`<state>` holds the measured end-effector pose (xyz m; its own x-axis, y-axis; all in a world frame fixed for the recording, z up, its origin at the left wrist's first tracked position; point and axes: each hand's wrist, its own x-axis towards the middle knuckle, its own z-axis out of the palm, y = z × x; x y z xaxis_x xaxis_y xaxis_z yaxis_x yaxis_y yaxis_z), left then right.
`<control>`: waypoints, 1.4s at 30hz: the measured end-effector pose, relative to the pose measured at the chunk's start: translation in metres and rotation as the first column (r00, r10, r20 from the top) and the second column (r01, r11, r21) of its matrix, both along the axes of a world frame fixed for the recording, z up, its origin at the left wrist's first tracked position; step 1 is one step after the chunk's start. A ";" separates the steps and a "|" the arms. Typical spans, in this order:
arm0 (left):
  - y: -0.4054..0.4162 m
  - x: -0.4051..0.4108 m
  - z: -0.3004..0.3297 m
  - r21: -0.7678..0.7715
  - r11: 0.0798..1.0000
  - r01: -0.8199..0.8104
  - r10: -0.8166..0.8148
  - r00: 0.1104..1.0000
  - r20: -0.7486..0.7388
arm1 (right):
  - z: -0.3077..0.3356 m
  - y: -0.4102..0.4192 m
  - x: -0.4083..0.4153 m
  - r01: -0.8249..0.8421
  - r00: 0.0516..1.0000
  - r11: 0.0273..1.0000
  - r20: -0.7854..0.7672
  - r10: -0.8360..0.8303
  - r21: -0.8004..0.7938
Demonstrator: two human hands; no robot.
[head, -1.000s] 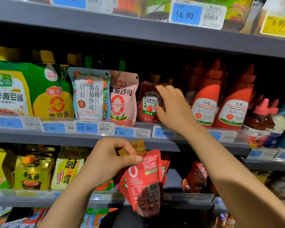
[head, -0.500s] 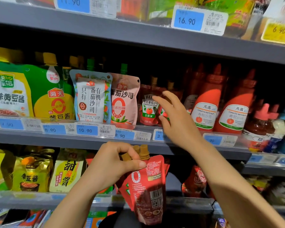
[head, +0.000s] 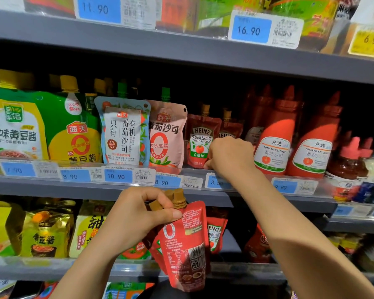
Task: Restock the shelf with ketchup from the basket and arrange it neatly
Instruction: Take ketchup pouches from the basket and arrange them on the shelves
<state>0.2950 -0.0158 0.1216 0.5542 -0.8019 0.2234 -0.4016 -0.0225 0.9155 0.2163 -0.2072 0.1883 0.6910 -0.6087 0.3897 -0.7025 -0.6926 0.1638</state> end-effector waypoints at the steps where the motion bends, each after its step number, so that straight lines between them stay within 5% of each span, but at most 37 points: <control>1: 0.001 0.001 0.000 -0.002 1.000 -0.002 0.002 1.000 -0.001 | 0.001 0.000 0.002 0.009 1.000 1.000 -0.002 -0.009 -0.010; 12: 0.004 0.009 0.000 0.025 0.999 -0.028 0.028 1.000 0.005 | 0.004 -0.026 0.024 0.074 0.991 0.997 -0.117 -0.070 0.029; 15: 0.004 0.012 -0.001 0.024 0.999 -0.028 0.028 1.000 -0.002 | 0.010 -0.041 0.038 0.128 0.971 0.978 -0.219 -0.091 0.161; 21: 0.001 0.015 -0.001 0.021 0.999 -0.048 0.048 0.999 -0.008 | 0.002 -0.062 0.060 0.131 0.991 0.965 -0.008 -0.133 0.228; 25: 0.000 0.016 -0.004 0.036 0.998 -0.049 0.049 0.999 0.014 | -0.002 -0.065 0.062 0.123 0.992 0.962 -0.025 -0.121 0.244; 30: 0.002 0.019 -0.008 0.050 0.997 -0.059 0.061 0.998 -0.029 | 0.003 -0.058 0.039 0.016 0.988 0.906 -0.146 0.051 0.423; 33: 0.003 0.020 -0.009 0.055 0.996 -0.063 0.065 0.998 -0.026 | -0.002 -0.054 0.028 -0.040 0.976 0.794 -0.147 0.161 0.607; 42: 0.001 0.020 -0.013 0.080 0.995 -0.067 0.068 0.998 -0.013 | -0.022 -0.052 0.040 0.113 0.963 0.680 -0.248 0.104 0.724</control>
